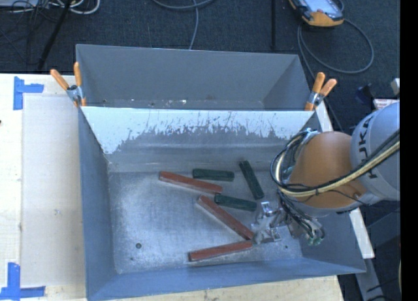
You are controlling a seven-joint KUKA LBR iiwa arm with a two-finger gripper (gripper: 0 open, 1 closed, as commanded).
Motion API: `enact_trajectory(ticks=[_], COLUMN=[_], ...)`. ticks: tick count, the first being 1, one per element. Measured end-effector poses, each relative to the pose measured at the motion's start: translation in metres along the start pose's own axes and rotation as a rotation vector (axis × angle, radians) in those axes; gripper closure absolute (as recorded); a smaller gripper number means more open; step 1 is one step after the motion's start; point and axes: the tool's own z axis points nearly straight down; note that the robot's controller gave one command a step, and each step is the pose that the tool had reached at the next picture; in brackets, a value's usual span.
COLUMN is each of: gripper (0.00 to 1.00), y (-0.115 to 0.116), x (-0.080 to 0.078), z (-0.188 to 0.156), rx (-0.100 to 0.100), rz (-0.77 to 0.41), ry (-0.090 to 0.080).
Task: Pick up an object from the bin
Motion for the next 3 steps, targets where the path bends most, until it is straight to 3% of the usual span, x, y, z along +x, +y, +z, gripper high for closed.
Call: enact_trajectory(ticks=[1,2,3], gripper=[0.00,0.00,1.00], y=[0.000,0.000,0.058], x=[0.002,0.002,-0.040], z=[0.002,0.002,-0.002], rx=[-0.001,0.000,0.002], rz=[-0.001,-0.002,0.004], ry=[0.007,0.007,-0.009])
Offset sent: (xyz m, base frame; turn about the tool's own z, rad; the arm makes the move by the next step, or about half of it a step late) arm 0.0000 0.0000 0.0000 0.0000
